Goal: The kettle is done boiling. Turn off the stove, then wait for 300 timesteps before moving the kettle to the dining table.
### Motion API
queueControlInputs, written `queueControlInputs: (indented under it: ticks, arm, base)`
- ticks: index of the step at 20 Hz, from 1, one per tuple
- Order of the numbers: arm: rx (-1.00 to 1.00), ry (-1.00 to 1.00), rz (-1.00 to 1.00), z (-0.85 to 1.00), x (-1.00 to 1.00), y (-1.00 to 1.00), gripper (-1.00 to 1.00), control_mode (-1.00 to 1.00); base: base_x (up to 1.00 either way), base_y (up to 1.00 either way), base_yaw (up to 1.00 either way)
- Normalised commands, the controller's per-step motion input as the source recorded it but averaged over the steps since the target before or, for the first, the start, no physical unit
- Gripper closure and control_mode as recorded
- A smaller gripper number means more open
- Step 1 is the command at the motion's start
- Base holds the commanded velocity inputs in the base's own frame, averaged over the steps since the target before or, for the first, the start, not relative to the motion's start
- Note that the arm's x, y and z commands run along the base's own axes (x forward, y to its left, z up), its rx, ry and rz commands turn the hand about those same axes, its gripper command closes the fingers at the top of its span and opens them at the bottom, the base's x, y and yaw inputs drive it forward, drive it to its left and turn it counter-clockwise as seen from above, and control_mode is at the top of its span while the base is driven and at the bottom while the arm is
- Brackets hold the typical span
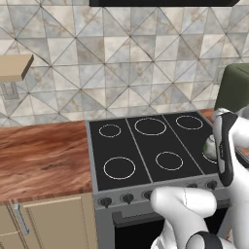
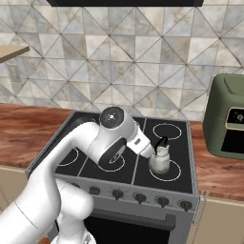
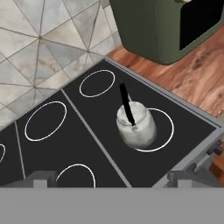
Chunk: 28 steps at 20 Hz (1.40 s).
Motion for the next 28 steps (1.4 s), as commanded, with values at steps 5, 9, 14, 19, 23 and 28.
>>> queueControlInputs:
  ticks: [5, 9, 14, 19, 23, 28]
  arm:
    - [0.0, 0.1, 0.0, -0.06, 0.14, -0.17, -1.0, -1.0]
    - [0.0, 0.08, 0.0, -0.05, 0.15, -0.16, -1.0, -1.0]
    - [-0.02, 0.03, 0.0, -0.1, 0.15, -0.08, -1.0, -1.0]
    - [-0.07, 0.0, 0.0, -0.31, 0.18, 0.0, -1.0, -1.0]
    - [-0.07, 0.0, 0.0, -0.29, 0.07, -0.03, -1.0, -1.0]
    - [-0.04, 0.0, 0.01, -0.18, 0.13, -0.14, -1.0, -1.0]
  base:
    - [0.0, 0.0, 0.0]
    - [0.0, 0.0, 0.0]
    - [0.0, 0.0, 0.0]
    - [0.0, 0.0, 0.0]
    - [0.0, 0.0, 0.0]
    - [0.0, 0.0, 0.0]
